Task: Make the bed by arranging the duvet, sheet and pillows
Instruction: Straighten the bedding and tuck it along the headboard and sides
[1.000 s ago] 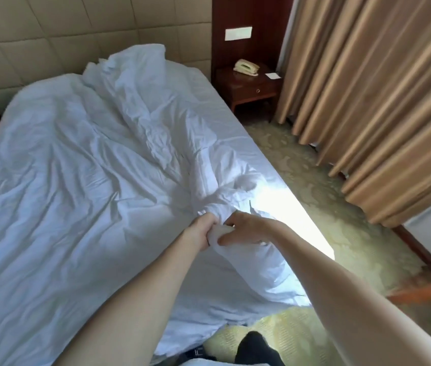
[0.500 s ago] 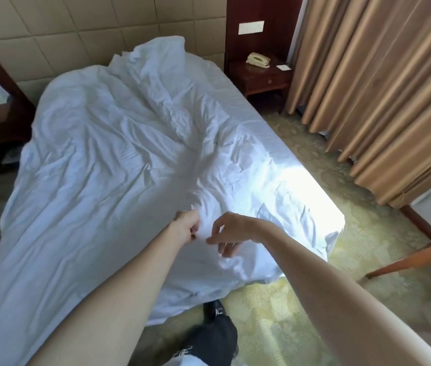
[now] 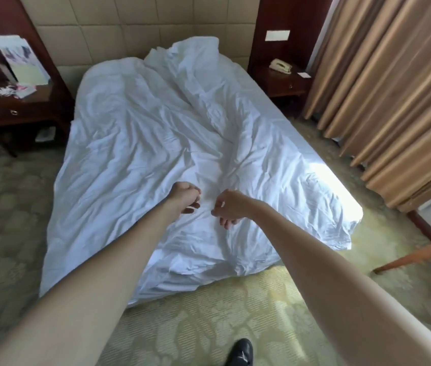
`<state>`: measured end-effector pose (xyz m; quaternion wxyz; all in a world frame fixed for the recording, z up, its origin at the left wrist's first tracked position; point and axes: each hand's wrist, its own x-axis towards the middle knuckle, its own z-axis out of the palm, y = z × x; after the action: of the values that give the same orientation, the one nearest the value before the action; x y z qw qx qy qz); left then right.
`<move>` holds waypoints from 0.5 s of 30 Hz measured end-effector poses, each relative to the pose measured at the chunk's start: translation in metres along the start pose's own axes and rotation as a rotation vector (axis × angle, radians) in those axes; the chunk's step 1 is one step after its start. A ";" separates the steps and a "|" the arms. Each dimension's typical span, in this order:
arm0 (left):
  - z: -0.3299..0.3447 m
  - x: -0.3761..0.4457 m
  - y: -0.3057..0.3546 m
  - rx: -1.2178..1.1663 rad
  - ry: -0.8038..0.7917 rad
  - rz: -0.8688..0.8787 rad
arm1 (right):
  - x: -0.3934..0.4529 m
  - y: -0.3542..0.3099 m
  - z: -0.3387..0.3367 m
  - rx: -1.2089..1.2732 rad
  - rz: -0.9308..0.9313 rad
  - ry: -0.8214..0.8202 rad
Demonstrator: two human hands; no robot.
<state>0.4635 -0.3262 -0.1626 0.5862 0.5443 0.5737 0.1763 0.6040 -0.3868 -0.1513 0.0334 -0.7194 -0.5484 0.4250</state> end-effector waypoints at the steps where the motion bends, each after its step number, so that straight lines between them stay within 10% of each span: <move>1: -0.026 -0.003 -0.006 0.068 0.018 0.049 | 0.002 -0.019 0.006 -0.033 0.004 0.003; 15: -0.415 -0.011 -0.081 0.656 0.051 0.200 | 0.077 -0.343 0.104 -0.034 -0.035 0.009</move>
<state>0.0675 -0.1824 -0.1210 0.3449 0.7528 0.5581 0.0526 0.2782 -0.2312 -0.0856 0.0309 -0.7120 -0.5681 0.4117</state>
